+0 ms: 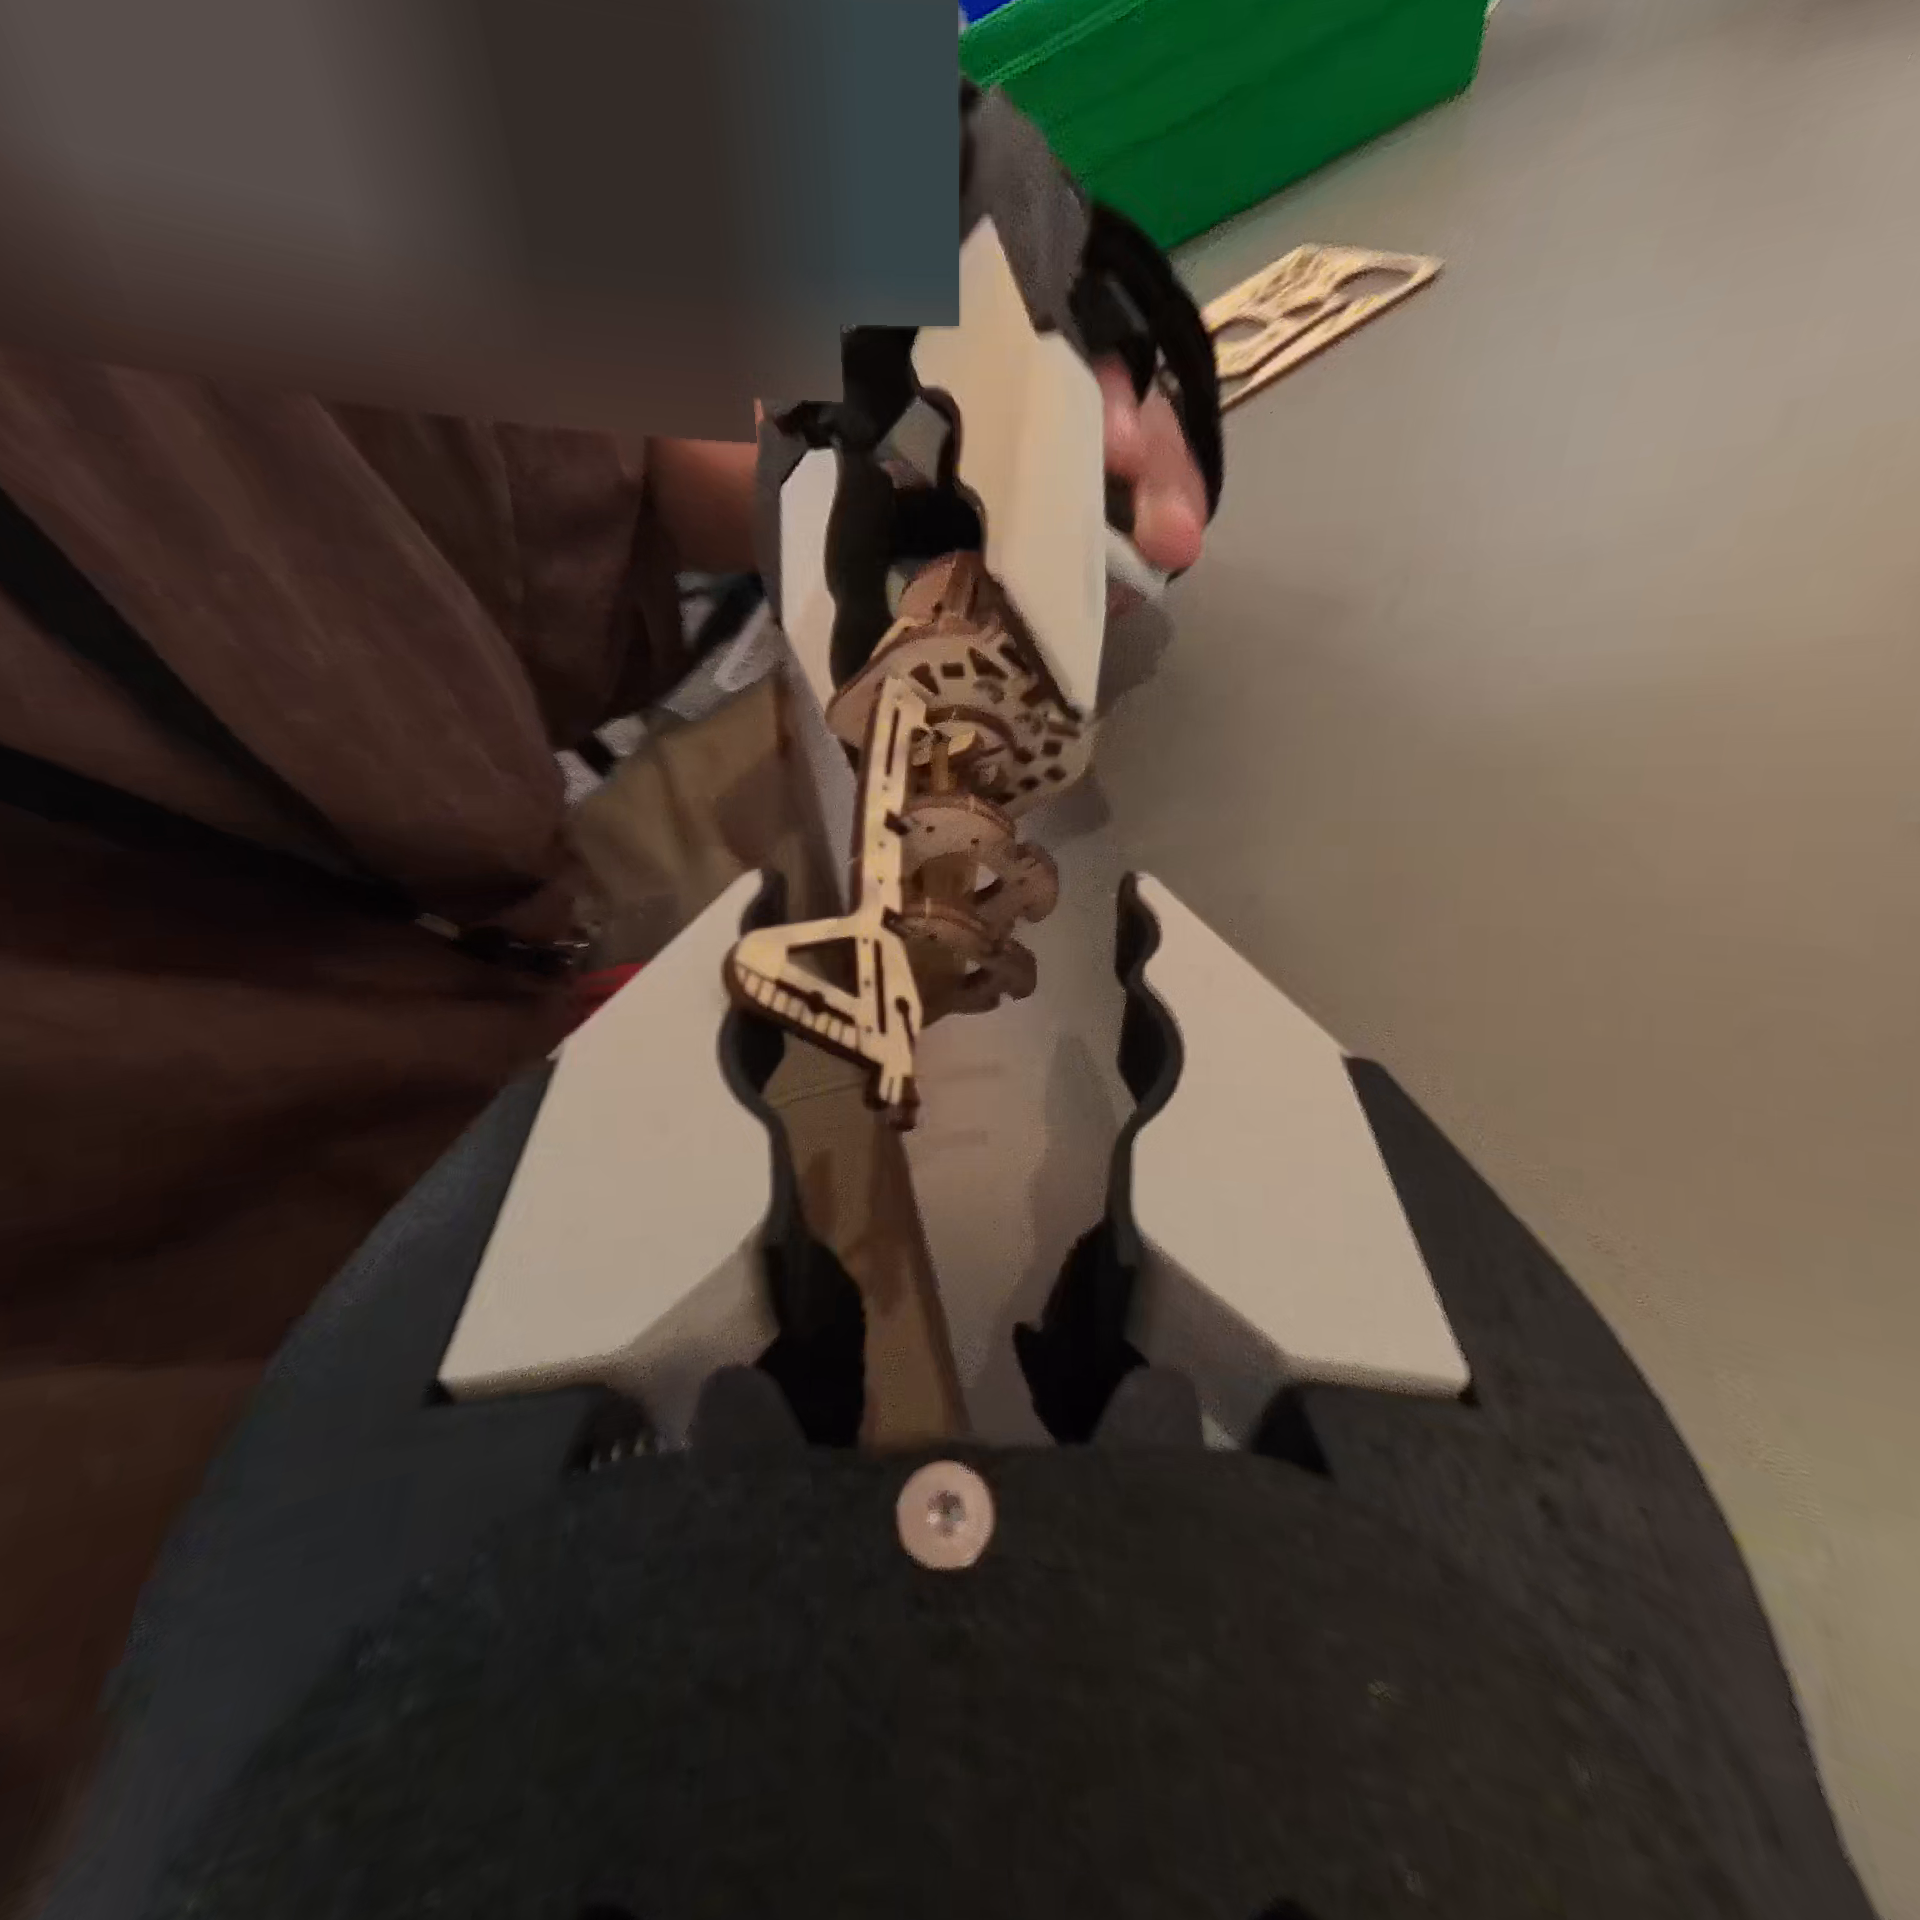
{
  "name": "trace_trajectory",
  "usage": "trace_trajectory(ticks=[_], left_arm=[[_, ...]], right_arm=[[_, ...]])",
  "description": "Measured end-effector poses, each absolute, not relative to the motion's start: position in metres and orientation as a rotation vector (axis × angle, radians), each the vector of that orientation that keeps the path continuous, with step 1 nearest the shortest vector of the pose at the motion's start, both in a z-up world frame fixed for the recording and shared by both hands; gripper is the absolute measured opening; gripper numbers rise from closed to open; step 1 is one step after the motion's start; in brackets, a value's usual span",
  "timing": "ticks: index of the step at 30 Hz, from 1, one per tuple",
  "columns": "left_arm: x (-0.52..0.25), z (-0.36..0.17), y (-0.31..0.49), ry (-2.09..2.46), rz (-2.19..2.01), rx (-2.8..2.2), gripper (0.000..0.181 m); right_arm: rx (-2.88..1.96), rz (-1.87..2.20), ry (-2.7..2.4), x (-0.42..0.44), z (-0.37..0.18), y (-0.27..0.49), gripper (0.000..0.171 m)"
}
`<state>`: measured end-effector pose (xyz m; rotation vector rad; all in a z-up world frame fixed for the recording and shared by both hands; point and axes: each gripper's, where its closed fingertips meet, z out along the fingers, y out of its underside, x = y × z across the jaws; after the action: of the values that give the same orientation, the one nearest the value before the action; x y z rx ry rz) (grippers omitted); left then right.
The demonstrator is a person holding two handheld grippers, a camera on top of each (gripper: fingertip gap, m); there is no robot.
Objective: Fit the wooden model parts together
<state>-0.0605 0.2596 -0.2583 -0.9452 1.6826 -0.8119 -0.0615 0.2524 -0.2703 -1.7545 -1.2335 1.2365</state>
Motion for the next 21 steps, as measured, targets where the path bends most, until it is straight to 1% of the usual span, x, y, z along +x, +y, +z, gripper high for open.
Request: trace_trajectory(ticks=[3, 13, 15, 17, 21], left_arm=[[-0.06, -0.259, 0.261, 1.7, -0.655, -0.877, 0.039], [-0.063, -0.25, 0.268, 1.657, -0.501, -0.79, 0.04], [-0.063, -0.25, 0.271, 1.651, -0.394, -0.754, 0.04], [-0.062, -0.25, 0.273, 1.644, -0.272, -0.704, 0.04], [-0.062, -0.244, 0.277, 1.601, -0.147, -0.663, 0.039]], right_arm=[[-1.811, 1.362, -1.181, -0.063, -0.276, 0.247, 0.073], [-1.786, 1.696, -0.994, -0.073, -0.262, 0.244, 0.07], [-1.825, 1.699, -0.994, -0.068, -0.267, 0.248, 0.069], [-1.846, 1.635, -0.989, -0.059, -0.272, 0.255, 0.064], [-1.818, 1.641, -0.939, -0.05, -0.266, 0.263, 0.065]])
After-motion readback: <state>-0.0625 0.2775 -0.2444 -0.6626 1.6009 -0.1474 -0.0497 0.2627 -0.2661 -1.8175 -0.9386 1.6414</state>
